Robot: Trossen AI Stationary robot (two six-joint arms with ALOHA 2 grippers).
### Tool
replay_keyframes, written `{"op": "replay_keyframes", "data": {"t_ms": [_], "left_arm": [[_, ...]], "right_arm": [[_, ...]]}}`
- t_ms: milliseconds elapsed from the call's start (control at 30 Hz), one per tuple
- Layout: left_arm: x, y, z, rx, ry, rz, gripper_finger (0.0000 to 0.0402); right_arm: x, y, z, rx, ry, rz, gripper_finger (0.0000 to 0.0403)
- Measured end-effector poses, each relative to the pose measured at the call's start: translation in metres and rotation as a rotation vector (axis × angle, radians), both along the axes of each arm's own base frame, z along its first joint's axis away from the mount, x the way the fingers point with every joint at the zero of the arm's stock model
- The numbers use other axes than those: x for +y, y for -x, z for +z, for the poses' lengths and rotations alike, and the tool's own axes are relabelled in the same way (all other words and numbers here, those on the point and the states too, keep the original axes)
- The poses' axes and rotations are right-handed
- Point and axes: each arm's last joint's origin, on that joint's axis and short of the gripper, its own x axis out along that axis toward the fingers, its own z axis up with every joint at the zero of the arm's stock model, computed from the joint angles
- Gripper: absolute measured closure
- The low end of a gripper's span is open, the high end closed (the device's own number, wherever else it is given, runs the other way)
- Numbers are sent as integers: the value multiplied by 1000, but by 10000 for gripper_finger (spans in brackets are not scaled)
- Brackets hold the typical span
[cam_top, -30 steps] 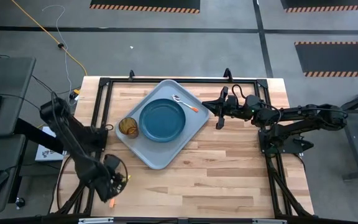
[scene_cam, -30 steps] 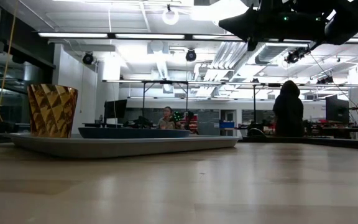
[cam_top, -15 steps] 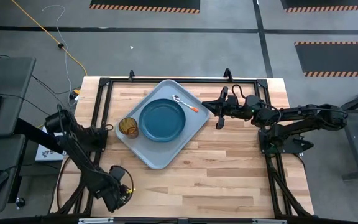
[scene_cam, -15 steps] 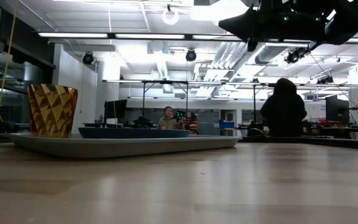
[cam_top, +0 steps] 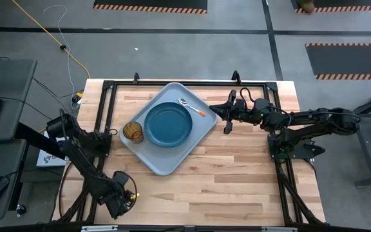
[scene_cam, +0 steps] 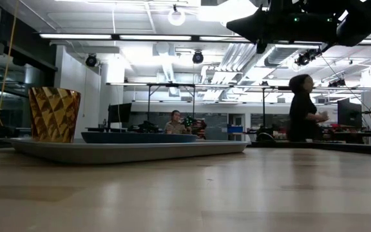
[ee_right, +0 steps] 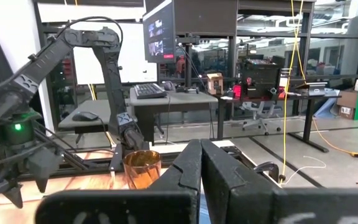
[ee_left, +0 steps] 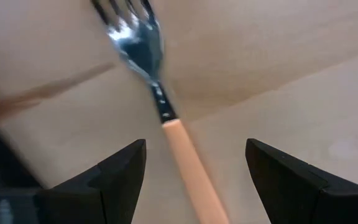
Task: Pick and place plate/cup/fork/spoon on tray
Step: Put the fork on the tray
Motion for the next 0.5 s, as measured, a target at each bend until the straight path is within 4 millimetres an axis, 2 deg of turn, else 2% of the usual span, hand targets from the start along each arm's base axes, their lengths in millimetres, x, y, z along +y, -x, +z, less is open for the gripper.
{"op": "replay_keyframes", "data": {"t_ms": [133, 367, 500], "left_arm": [[3, 3, -13, -15, 54, 2, 138], [5, 5, -15, -5, 38, -39, 141], [6, 5, -15, 5, 30, -55, 178]], "right_arm": [[0, 0, -1, 8, -2, 0, 402], [0, 0, -1, 7, -2, 0, 402], [0, 0, -1, 7, -2, 0, 402]]}}
